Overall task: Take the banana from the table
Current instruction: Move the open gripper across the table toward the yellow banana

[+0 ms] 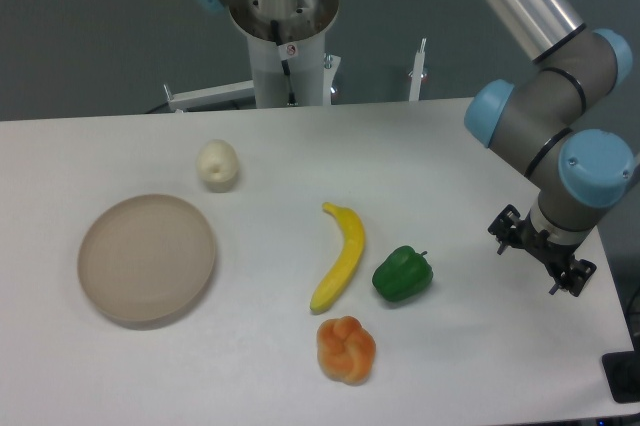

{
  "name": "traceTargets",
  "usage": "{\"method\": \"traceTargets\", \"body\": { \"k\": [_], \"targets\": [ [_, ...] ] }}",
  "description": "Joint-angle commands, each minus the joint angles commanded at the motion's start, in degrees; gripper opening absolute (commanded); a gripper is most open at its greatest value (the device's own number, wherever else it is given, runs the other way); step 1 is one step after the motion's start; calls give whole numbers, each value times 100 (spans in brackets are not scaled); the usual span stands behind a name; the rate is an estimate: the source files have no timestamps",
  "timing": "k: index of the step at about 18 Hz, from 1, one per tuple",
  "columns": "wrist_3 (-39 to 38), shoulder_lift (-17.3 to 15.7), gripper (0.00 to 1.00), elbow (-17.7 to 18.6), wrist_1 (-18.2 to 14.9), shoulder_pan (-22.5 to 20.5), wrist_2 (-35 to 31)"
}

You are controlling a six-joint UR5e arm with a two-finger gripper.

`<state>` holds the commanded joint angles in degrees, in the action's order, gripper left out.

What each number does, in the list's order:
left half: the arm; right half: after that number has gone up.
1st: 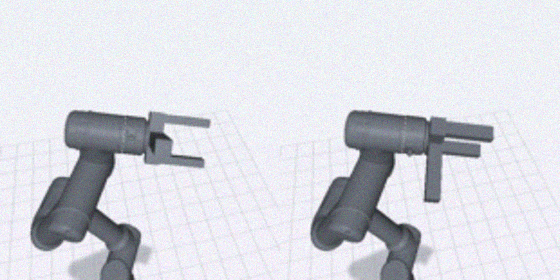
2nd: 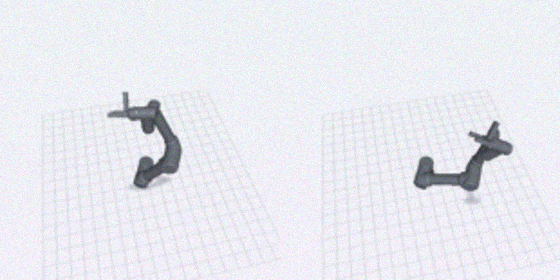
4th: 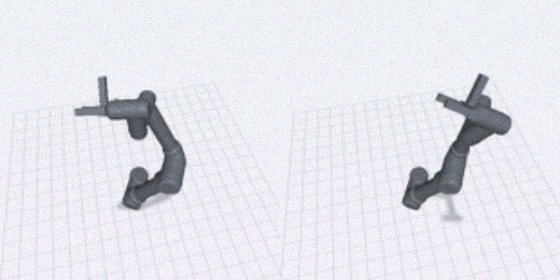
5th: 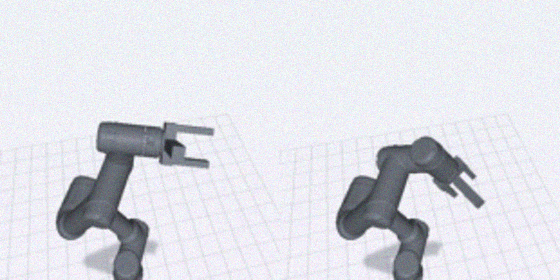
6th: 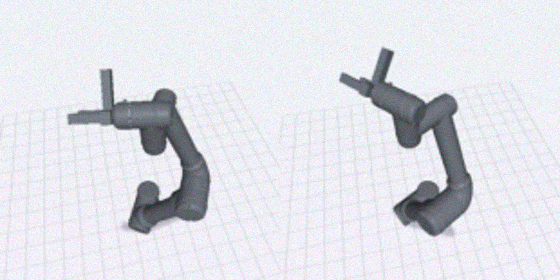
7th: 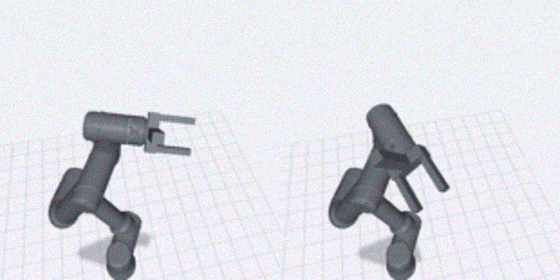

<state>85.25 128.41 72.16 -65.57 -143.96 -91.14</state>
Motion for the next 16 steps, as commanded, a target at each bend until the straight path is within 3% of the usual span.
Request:
{"method": "traceTargets", "body": {
  "k": [9, 16],
  "targets": [
    [-61, -61, 100, 9, -9, -9, 0],
    [-420, -474, 100, 527, 70, 131, 97]
  ]
}}
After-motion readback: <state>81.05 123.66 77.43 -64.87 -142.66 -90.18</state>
